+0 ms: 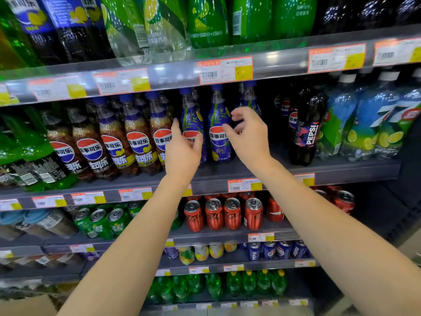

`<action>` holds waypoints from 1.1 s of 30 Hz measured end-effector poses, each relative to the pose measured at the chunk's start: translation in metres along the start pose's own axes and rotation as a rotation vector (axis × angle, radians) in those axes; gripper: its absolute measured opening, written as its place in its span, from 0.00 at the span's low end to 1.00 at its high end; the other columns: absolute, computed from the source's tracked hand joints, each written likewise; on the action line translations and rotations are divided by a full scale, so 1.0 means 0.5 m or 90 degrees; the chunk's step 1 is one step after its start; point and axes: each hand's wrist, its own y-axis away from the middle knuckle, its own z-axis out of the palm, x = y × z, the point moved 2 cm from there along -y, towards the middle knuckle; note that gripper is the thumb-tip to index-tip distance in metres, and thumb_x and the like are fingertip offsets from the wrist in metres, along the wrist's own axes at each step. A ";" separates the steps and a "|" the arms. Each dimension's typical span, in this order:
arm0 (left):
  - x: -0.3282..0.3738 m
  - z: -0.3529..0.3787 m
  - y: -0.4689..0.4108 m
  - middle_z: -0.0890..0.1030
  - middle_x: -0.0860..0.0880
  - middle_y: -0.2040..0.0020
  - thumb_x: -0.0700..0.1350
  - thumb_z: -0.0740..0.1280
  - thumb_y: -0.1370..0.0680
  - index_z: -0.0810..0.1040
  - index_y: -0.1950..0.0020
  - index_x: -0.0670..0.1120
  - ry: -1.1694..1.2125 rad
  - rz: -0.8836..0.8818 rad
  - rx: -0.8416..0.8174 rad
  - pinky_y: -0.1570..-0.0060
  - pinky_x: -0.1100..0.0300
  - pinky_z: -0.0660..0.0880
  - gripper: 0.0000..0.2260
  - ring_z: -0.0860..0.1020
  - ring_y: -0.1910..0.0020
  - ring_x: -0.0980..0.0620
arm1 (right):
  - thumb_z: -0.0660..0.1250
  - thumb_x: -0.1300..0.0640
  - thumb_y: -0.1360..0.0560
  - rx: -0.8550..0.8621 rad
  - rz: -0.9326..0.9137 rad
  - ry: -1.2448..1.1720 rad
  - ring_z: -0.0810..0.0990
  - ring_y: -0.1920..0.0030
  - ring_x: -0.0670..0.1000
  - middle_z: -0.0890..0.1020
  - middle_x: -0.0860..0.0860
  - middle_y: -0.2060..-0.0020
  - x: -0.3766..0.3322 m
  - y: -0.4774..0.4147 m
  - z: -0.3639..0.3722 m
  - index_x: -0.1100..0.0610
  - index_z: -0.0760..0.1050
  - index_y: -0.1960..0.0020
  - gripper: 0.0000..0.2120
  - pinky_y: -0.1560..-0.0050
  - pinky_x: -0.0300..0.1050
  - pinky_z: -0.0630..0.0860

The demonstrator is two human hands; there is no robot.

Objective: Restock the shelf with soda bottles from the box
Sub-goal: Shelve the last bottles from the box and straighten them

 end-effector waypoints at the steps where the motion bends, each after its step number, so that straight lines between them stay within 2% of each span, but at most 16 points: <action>1: -0.002 -0.004 -0.010 0.83 0.50 0.68 0.53 0.67 0.18 0.54 0.17 0.42 0.006 -0.009 -0.018 0.52 0.48 0.81 0.36 0.83 0.63 0.48 | 0.75 0.53 0.26 -0.022 -0.009 0.029 0.81 0.59 0.51 0.80 0.51 0.45 -0.014 -0.011 0.010 0.55 0.76 0.38 0.18 0.49 0.52 0.80; 3: 0.000 -0.015 -0.040 0.84 0.48 0.65 0.55 0.66 0.18 0.53 0.16 0.43 -0.004 -0.019 -0.056 0.54 0.48 0.82 0.36 0.84 0.65 0.48 | 0.75 0.51 0.26 -0.058 -0.007 0.109 0.82 0.48 0.57 0.79 0.54 0.39 -0.040 -0.039 0.026 0.55 0.73 0.33 0.24 0.42 0.53 0.77; 4: 0.006 -0.024 -0.053 0.85 0.47 0.63 0.56 0.65 0.18 0.53 0.16 0.43 -0.022 -0.025 -0.078 0.56 0.51 0.83 0.36 0.84 0.67 0.49 | 0.75 0.49 0.26 -0.082 0.011 0.151 0.80 0.41 0.59 0.77 0.55 0.36 -0.050 -0.053 0.033 0.55 0.71 0.30 0.28 0.40 0.52 0.76; 6: 0.022 -0.040 -0.073 0.86 0.48 0.58 0.55 0.64 0.16 0.59 0.18 0.43 -0.055 -0.036 -0.138 0.69 0.67 0.78 0.31 0.82 0.74 0.57 | 0.76 0.45 0.27 -0.128 0.075 0.210 0.76 0.34 0.61 0.76 0.57 0.33 -0.064 -0.081 0.045 0.56 0.67 0.26 0.35 0.38 0.53 0.75; 7: 0.027 -0.045 -0.081 0.85 0.47 0.56 0.53 0.64 0.16 0.63 0.21 0.44 -0.057 -0.036 -0.169 0.75 0.70 0.74 0.27 0.80 0.77 0.60 | 0.77 0.43 0.29 -0.143 0.099 0.225 0.76 0.34 0.61 0.77 0.58 0.33 -0.066 -0.092 0.051 0.56 0.66 0.26 0.38 0.39 0.53 0.76; 9: 0.029 -0.047 -0.095 0.86 0.46 0.54 0.50 0.66 0.16 0.68 0.25 0.44 -0.035 -0.035 -0.201 0.78 0.69 0.72 0.21 0.78 0.80 0.61 | 0.78 0.43 0.30 -0.158 0.115 0.250 0.78 0.35 0.61 0.78 0.58 0.34 -0.069 -0.105 0.058 0.58 0.66 0.27 0.39 0.41 0.52 0.77; 13: 0.017 -0.040 -0.111 0.87 0.45 0.56 0.53 0.69 0.18 0.70 0.30 0.44 -0.050 -0.030 -0.192 0.76 0.59 0.76 0.21 0.78 0.81 0.55 | 0.78 0.48 0.28 -0.182 0.122 0.278 0.78 0.35 0.61 0.78 0.59 0.35 -0.068 -0.124 0.053 0.59 0.68 0.29 0.34 0.42 0.51 0.78; 16: 0.015 -0.044 -0.119 0.86 0.44 0.53 0.56 0.70 0.20 0.71 0.32 0.45 -0.108 -0.013 -0.171 0.74 0.59 0.76 0.22 0.79 0.80 0.54 | 0.78 0.49 0.28 -0.218 0.127 0.296 0.80 0.38 0.60 0.78 0.58 0.36 -0.069 -0.135 0.041 0.60 0.69 0.30 0.33 0.44 0.50 0.79; 19: 0.019 -0.050 -0.120 0.84 0.45 0.50 0.62 0.74 0.26 0.71 0.34 0.46 -0.166 -0.022 -0.203 0.66 0.51 0.83 0.30 0.84 0.72 0.47 | 0.77 0.51 0.27 -0.239 0.138 0.266 0.86 0.52 0.60 0.79 0.58 0.39 -0.068 -0.134 0.036 0.59 0.68 0.30 0.31 0.50 0.53 0.84; 20: 0.024 -0.050 -0.117 0.82 0.45 0.49 0.63 0.76 0.29 0.70 0.36 0.45 -0.200 -0.027 -0.220 0.65 0.49 0.83 0.32 0.85 0.69 0.44 | 0.77 0.52 0.26 -0.245 0.143 0.253 0.87 0.59 0.59 0.79 0.57 0.40 -0.069 -0.132 0.035 0.58 0.67 0.30 0.31 0.54 0.54 0.84; 22: 0.036 -0.045 -0.109 0.79 0.44 0.46 0.61 0.78 0.30 0.69 0.37 0.42 -0.294 -0.041 -0.255 0.69 0.52 0.81 0.34 0.85 0.66 0.43 | 0.76 0.52 0.25 -0.258 0.156 0.227 0.86 0.68 0.55 0.78 0.53 0.43 -0.071 -0.127 0.036 0.58 0.65 0.30 0.30 0.60 0.50 0.85; 25: 0.037 -0.031 -0.095 0.79 0.40 0.41 0.57 0.79 0.28 0.66 0.32 0.39 -0.340 -0.069 -0.281 0.65 0.51 0.82 0.36 0.86 0.60 0.41 | 0.77 0.49 0.27 -0.304 0.184 0.202 0.85 0.71 0.50 0.78 0.53 0.45 -0.064 -0.117 0.038 0.58 0.64 0.31 0.32 0.65 0.45 0.84; 27: 0.026 -0.025 -0.091 0.81 0.40 0.44 0.54 0.78 0.25 0.65 0.31 0.39 -0.309 -0.077 -0.277 0.68 0.52 0.81 0.33 0.86 0.65 0.42 | 0.77 0.48 0.27 -0.323 0.185 0.181 0.83 0.74 0.47 0.79 0.54 0.45 -0.056 -0.113 0.038 0.58 0.66 0.33 0.30 0.72 0.39 0.80; 28: 0.019 -0.024 -0.090 0.82 0.41 0.46 0.52 0.77 0.25 0.65 0.31 0.40 -0.284 -0.082 -0.270 0.69 0.52 0.81 0.32 0.85 0.67 0.43 | 0.77 0.48 0.26 -0.328 0.187 0.166 0.83 0.74 0.47 0.79 0.54 0.44 -0.054 -0.113 0.036 0.58 0.67 0.31 0.31 0.72 0.38 0.80; 30: 0.009 -0.021 -0.090 0.82 0.42 0.48 0.51 0.77 0.24 0.64 0.31 0.42 -0.239 -0.087 -0.262 0.67 0.49 0.83 0.30 0.85 0.69 0.43 | 0.76 0.49 0.26 -0.342 0.194 0.139 0.84 0.71 0.49 0.80 0.56 0.44 -0.049 -0.118 0.033 0.58 0.66 0.29 0.32 0.64 0.44 0.84; 33: 0.001 -0.020 -0.088 0.82 0.42 0.47 0.51 0.78 0.25 0.64 0.32 0.44 -0.211 -0.084 -0.250 0.61 0.44 0.84 0.31 0.86 0.65 0.41 | 0.76 0.50 0.25 -0.366 0.215 0.108 0.86 0.67 0.53 0.82 0.58 0.50 -0.045 -0.121 0.033 0.59 0.63 0.26 0.34 0.55 0.53 0.86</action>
